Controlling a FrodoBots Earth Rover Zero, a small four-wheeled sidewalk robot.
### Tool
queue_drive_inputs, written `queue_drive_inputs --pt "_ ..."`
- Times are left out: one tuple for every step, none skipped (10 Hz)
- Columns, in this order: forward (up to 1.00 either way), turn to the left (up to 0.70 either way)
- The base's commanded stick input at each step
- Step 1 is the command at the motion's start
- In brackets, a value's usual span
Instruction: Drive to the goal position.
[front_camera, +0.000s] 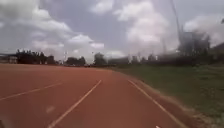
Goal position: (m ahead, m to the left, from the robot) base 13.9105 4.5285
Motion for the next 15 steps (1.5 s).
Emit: queue_drive_inputs --pt "0.70 0.00" --pt "0.70 0.00" --pt "0.70 0.00" --pt "0.70 0.00" --pt "0.70 0.00" --pt "0.70 0.00" --pt "0.70 0.00" --pt "0.70 0.00" --pt "0.70 0.00" --pt "0.70 0.00" --pt "0.70 0.00" --pt "0.70 0.00" --pt "0.70 0.00" --pt "0.70 0.00" --pt "0.70 0.00"
